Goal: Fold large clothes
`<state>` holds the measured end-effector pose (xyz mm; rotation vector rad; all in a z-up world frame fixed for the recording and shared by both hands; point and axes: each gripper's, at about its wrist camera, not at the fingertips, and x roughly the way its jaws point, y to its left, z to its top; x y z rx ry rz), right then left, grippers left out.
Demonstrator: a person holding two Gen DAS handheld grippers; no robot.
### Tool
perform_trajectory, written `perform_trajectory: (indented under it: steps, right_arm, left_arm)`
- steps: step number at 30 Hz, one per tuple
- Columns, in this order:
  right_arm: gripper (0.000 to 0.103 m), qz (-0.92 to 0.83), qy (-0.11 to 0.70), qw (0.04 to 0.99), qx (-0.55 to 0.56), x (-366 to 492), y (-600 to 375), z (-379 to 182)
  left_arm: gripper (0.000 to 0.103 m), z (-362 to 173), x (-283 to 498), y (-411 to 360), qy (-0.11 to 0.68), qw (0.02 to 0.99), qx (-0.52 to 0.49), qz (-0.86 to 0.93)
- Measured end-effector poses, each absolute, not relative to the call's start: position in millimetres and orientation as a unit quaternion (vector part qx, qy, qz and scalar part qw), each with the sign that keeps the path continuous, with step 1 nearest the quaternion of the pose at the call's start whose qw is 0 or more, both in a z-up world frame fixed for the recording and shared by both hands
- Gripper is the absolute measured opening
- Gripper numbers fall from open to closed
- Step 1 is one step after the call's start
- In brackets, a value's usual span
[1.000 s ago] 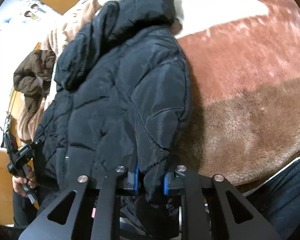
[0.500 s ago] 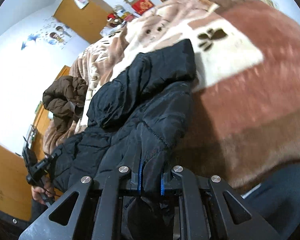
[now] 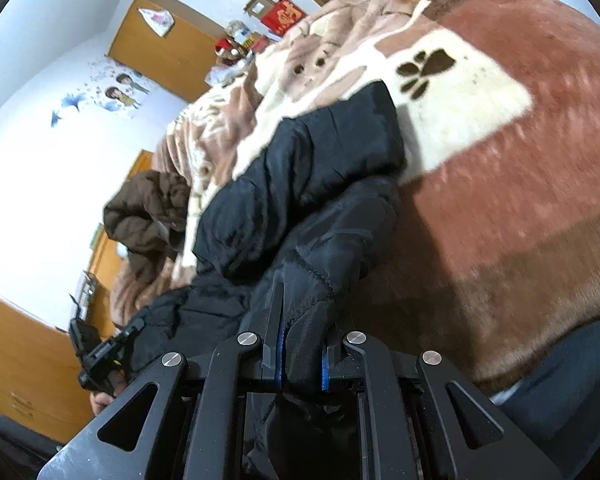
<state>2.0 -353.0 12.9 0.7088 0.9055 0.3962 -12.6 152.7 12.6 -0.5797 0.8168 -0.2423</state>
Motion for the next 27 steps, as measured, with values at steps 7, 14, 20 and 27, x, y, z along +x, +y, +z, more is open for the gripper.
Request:
perform_trajectory:
  steps: [7, 14, 20, 27]
  right_arm:
    - [0.013, 0.186, 0.39, 0.831, 0.35, 60, -360, 39]
    - [0.013, 0.169, 0.408, 0.823, 0.356, 146, -356, 40]
    - [0.015, 0.131, 0.459, 0.812, 0.336, 212, -346, 11]
    - [0.017, 0.09, 0.487, 0.816, 0.299, 248, -330, -27]
  left_arm:
    - [0.015, 35, 42, 173, 0.365, 0.871, -0.311, -0.108]
    - [0.015, 29, 123, 185, 0.371, 0.863, -0.335, -0.075]
    - [0.017, -8, 195, 183, 0.417, 0.85, -0.321, -0.029]
    - [0.021, -54, 238, 171, 0.447, 0.85, -0.279, 0.011]
